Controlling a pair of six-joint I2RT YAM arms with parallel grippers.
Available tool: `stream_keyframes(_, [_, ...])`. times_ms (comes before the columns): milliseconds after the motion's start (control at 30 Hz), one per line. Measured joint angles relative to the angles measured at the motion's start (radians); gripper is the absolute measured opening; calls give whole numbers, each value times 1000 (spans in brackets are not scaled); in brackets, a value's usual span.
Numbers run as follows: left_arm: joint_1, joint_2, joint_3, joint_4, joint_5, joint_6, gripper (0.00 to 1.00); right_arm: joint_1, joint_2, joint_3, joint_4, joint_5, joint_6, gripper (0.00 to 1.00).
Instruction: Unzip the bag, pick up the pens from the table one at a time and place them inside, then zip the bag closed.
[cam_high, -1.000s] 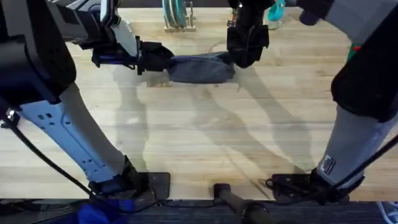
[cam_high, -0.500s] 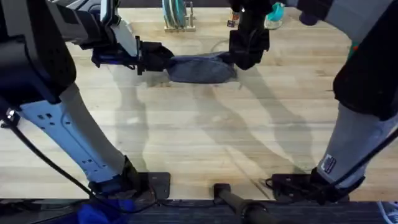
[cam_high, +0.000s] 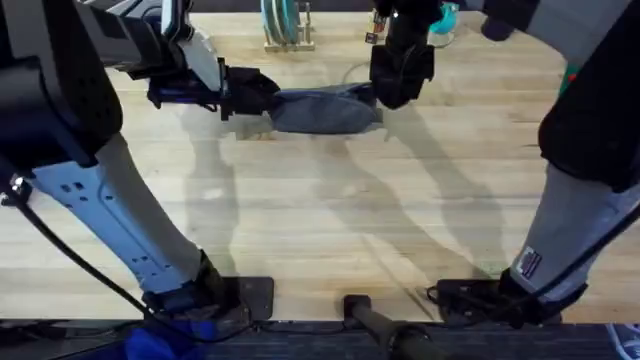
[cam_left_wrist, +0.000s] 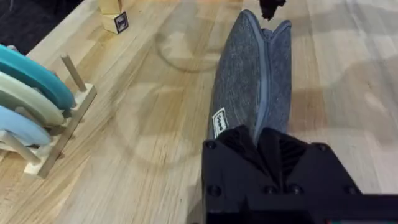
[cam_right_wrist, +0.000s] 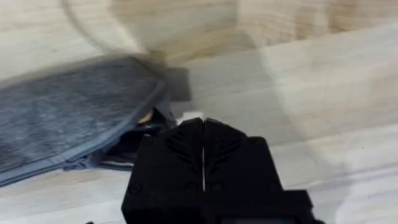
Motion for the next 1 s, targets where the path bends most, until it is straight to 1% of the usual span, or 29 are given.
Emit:
stream_keyframes(67, [0,0,0,1,0,0,41,0,-4,-1,15,-10,0,34])
stream_keyframes(100, [0,0,0,3,0,0,41,0,-10,-2,17,-13,2,120])
stream_keyframes(133, [0,0,0,3,0,0,41,0,-20,-3,16,-16,0,278])
stream_keyframes(167, [0,0,0,3,0,0,41,0,-30,-4,15,-17,0,406])
stream_keyframes(267, [0,0,0,3,0,0,41,-2,-79,-4,9,-17,0,849])
stream_keyframes(300, [0,0,0,3,0,0,41,-2,-99,-4,6,-17,0,956])
stream_keyframes(333, [0,0,0,3,0,0,41,-3,-118,-4,6,-17,0,985])
stream_keyframes(367, [0,0,0,3,0,0,41,-3,-139,-4,6,-16,1,992])
stream_keyframes(533, [0,0,0,3,0,0,41,-4,-206,-4,5,-17,8,995])
stream_keyframes(767, [0,0,0,3,0,-11,41,-4,-243,-8,1,-16,20,995])
stream_keyframes(867, [0,0,0,3,0,-15,41,-4,-268,-45,3,-12,24,992])
stream_keyframes(1000, [0,0,0,3,0,-15,41,-4,-343,-148,41,-9,27,992])
